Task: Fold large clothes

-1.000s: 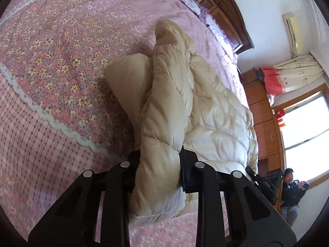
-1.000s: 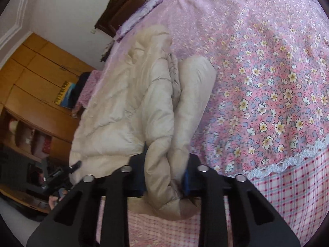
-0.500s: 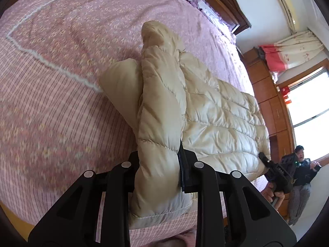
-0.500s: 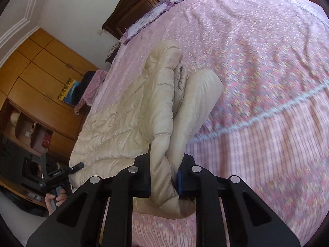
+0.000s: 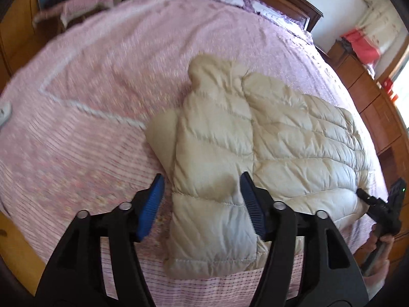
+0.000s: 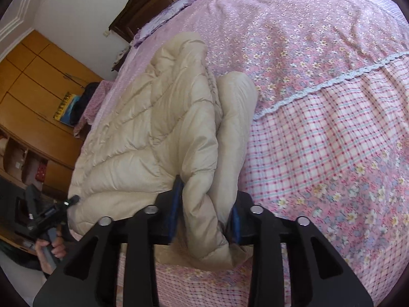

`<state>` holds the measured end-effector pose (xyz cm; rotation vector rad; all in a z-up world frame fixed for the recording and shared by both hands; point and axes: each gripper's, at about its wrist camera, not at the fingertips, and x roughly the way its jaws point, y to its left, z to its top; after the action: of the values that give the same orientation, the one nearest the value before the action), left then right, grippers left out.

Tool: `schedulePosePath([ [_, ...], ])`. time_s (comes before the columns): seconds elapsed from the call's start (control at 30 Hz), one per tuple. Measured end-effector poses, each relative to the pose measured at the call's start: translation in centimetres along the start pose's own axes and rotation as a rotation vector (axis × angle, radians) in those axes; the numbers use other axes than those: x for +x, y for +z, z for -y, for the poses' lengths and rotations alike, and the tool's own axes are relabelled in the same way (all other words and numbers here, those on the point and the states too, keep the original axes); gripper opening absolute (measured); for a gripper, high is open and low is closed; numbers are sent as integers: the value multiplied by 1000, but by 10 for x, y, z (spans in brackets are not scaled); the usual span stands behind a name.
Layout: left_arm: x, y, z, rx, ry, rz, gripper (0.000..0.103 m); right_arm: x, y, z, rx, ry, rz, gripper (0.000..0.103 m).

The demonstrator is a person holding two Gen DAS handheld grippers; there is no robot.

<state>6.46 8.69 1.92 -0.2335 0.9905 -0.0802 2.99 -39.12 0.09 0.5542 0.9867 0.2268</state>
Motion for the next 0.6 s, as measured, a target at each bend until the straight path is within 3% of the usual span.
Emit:
schedulePosePath([
  [0.03, -6, 1, 2, 7, -2, 10, 65, -2, -1, 2, 2, -13, 4, 49],
  [0.07, -10, 4, 2, 10, -5, 16, 65, -4, -1, 4, 8, -34, 8, 63],
  [0.1, -16, 5, 6, 15, -12, 26, 65, -7, -1, 7, 10, -45, 15, 67],
  [0.23, -32, -2, 27, 53, -53, 48, 65, -17, 2, 19, 38, -8, 19, 72],
  [0.4, -22, -9, 73, 134, -137, 10, 66, -13, 11, 23, 62, 42, 0, 76],
  [0.6, -3, -15, 113, 222, -144, -22, 66, 9, 15, 24, 70, 76, -55, 77],
])
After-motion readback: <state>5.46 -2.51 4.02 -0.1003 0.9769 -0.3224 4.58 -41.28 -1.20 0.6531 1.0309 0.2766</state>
